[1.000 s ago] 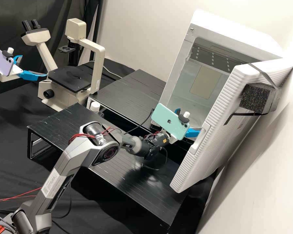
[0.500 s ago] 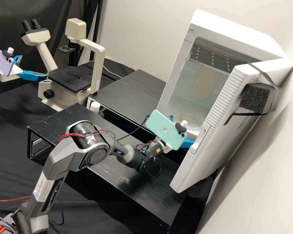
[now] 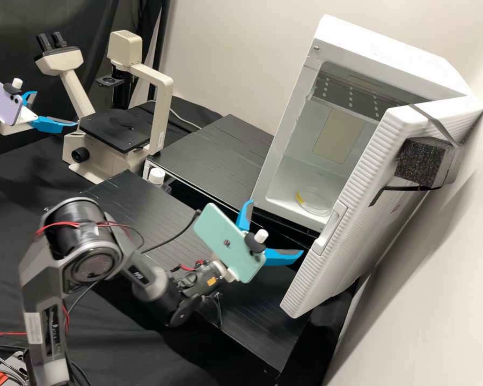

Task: Return the petri dish to the incubator.

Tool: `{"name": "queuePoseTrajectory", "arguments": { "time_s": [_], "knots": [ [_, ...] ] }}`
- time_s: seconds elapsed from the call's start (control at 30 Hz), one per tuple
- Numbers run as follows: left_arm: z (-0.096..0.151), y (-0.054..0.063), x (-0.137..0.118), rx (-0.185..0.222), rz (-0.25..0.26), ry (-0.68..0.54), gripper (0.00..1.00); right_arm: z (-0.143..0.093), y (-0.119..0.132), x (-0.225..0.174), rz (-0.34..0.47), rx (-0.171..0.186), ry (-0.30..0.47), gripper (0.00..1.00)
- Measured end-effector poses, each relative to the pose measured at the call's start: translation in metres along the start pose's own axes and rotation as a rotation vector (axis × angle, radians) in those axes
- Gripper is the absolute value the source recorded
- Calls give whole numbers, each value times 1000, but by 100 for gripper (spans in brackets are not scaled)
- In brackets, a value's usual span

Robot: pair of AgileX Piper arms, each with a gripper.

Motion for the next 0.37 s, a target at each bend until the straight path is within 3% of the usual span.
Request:
{"name": "queuePoseTrajectory", "arguments": {
  "time_s": [0.27,0.37],
  "knots": [
    [0,0,0,0,0,0,100,-10,-27,-68,-87,46,-29,100],
    [0,0,0,0,0,0,100,-11,-32,-82,-115,47,-24,100]
  ]
}}
